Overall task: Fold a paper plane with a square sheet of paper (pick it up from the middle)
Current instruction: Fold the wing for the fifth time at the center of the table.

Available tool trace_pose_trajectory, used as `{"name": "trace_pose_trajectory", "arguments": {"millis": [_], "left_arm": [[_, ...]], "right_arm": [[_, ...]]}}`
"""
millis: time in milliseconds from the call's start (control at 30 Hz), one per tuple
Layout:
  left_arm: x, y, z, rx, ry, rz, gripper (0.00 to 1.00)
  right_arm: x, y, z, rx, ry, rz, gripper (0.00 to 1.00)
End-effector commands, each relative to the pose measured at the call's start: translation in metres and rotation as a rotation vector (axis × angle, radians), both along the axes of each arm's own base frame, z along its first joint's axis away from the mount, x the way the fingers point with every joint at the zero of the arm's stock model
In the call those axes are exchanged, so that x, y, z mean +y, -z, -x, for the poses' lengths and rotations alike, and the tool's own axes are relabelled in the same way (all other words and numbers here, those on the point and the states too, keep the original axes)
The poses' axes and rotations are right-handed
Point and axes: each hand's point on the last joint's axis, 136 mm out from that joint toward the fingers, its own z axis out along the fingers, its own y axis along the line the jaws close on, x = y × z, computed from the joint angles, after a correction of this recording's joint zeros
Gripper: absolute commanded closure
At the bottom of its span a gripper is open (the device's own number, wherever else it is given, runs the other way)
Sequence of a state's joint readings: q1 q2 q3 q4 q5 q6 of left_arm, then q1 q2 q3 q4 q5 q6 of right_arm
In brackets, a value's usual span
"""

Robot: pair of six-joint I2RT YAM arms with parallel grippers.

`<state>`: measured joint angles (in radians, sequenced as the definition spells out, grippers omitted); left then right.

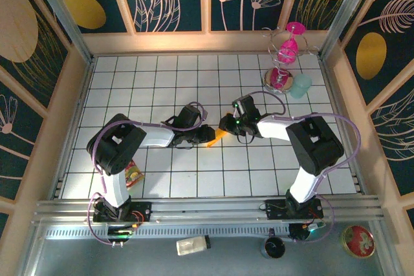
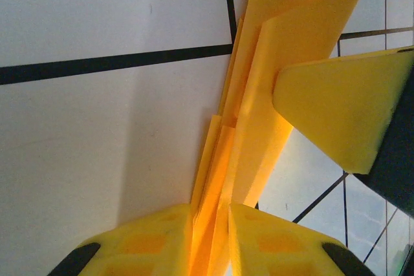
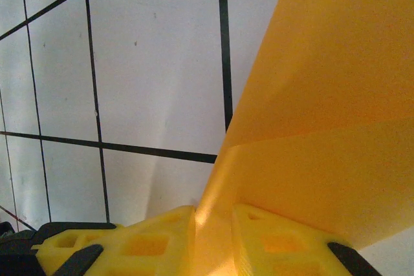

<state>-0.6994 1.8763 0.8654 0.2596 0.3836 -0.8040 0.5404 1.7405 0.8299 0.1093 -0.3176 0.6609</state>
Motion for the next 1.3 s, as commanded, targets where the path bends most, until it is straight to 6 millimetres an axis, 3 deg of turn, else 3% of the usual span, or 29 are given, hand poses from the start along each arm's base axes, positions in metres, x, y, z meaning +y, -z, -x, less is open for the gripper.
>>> {"name": "trace_pose_trajectory", "arguments": {"millis": [0,967,1100,1267], "left_arm": [[0.018,0.057,0.017,0.071,-0.003,-0.149,0.79],[0.017,0.056,0.018,0.073,0.001,-0.145,0.81],[0.014,0.039,0.012,0.037,-0.002,-0.128,0.81],[0.009,-0.005,-0.004,-0.064,-0.032,-0.074,0.79]], "right_arm": [[0.007,-0.007,-0.010,-0.025,-0.006,-0.021,0.78],[0.004,0.019,-0.007,0.037,-0.034,0.047,0.79],[0.000,0.028,-0.002,0.069,-0.036,0.078,0.81],[-0.005,0.035,0.002,0.089,-0.037,0.108,0.83]]}}
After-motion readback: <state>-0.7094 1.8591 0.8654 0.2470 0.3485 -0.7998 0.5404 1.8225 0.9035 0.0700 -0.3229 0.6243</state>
